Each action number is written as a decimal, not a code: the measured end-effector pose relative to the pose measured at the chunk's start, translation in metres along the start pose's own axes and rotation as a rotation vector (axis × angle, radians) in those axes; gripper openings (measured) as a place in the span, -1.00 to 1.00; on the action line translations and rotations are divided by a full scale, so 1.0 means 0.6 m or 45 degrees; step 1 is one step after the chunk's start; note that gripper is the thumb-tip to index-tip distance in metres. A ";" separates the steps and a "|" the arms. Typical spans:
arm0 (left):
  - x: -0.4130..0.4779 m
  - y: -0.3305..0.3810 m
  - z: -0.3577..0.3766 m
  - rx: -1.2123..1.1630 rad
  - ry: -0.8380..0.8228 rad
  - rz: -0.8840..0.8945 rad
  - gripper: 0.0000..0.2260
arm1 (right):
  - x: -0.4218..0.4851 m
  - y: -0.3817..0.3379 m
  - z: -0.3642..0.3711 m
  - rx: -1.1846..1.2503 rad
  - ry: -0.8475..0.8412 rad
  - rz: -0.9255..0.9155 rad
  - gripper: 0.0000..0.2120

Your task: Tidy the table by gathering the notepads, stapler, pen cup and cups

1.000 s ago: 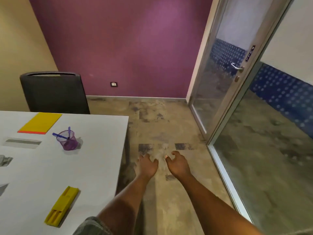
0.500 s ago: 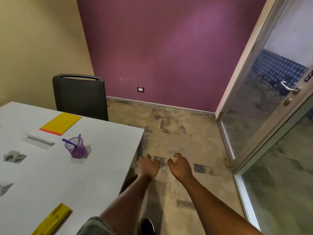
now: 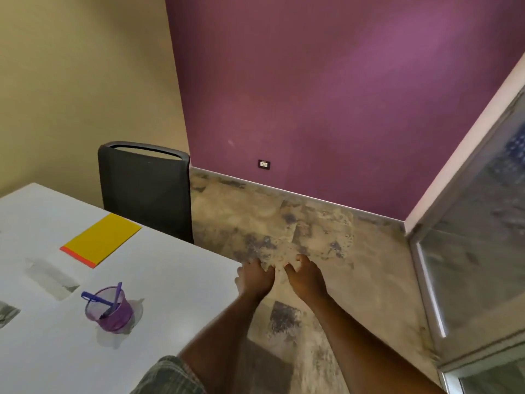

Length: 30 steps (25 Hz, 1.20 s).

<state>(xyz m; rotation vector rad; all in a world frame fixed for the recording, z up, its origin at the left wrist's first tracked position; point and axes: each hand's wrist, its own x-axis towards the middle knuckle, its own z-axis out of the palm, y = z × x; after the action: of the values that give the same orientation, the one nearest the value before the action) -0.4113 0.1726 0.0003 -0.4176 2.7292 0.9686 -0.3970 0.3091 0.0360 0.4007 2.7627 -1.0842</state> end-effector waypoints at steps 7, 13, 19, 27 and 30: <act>0.189 0.012 -0.011 -0.067 0.124 -0.247 -0.52 | 0.233 -0.069 0.031 0.002 -0.174 -0.191 -0.43; 0.332 0.065 -0.047 -0.196 0.330 -0.486 -0.50 | 0.438 -0.160 0.018 -0.124 -0.359 -0.482 -0.45; 0.424 0.086 -0.118 -0.291 0.533 -0.704 -0.50 | 0.585 -0.267 0.017 -0.206 -0.509 -0.713 -0.45; 0.579 0.033 -0.216 -0.522 0.845 -0.933 -0.55 | 0.704 -0.467 0.113 -0.287 -0.645 -1.024 -0.48; 0.649 -0.005 -0.270 -0.622 0.979 -1.043 -0.55 | 0.755 -0.573 0.164 -0.342 -0.649 -1.154 -0.48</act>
<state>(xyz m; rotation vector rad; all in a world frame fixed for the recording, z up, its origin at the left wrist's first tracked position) -0.7920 -0.0080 0.0075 -2.1492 2.3291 1.3584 -0.9277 0.0872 0.0812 -1.0921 2.5218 -0.7382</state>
